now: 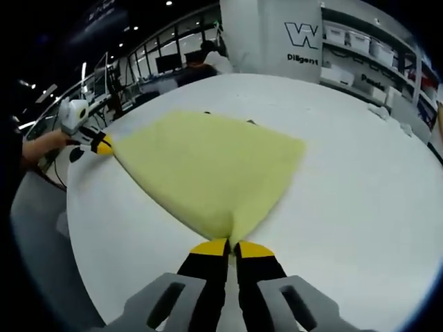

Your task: Fold the garment on the visible template until the final outline fits inside the template.

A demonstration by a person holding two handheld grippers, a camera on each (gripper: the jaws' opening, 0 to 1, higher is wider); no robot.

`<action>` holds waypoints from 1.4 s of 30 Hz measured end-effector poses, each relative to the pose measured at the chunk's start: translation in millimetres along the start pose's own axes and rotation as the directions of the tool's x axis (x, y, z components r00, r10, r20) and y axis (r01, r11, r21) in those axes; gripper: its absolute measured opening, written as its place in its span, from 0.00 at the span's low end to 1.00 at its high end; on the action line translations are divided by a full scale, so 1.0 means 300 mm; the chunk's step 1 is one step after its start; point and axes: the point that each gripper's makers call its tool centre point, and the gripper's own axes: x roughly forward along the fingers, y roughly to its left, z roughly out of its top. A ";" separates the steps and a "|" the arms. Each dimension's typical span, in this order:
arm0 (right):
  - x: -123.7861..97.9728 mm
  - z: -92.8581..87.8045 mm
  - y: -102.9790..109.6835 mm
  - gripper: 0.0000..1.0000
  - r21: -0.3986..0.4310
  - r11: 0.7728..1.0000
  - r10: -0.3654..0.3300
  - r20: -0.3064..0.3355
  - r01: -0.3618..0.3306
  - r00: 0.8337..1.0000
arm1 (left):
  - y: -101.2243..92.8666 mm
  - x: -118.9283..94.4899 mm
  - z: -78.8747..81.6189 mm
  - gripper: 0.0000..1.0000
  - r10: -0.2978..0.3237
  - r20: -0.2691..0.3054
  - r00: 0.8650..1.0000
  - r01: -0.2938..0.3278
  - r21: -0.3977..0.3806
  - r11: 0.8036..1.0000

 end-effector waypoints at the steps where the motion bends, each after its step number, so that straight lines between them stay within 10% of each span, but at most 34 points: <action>1: -0.002 -0.002 0.003 0.00 -0.002 1.000 0.001 -0.002 -0.001 1.000 | -0.001 -0.001 -0.002 0.00 0.000 -0.001 1.000 0.000 0.000 1.000; 35: 0.000 -0.051 0.054 0.00 0.046 0.999 -0.014 -0.075 0.017 0.997 | -0.035 -0.045 -0.067 0.02 0.019 0.006 1.000 -0.018 -0.186 0.982; 42: -0.026 -0.024 0.043 0.22 0.093 0.994 -0.051 -0.059 0.056 0.997 | -0.034 -0.069 -0.066 0.26 0.034 0.008 0.999 -0.032 -0.224 0.974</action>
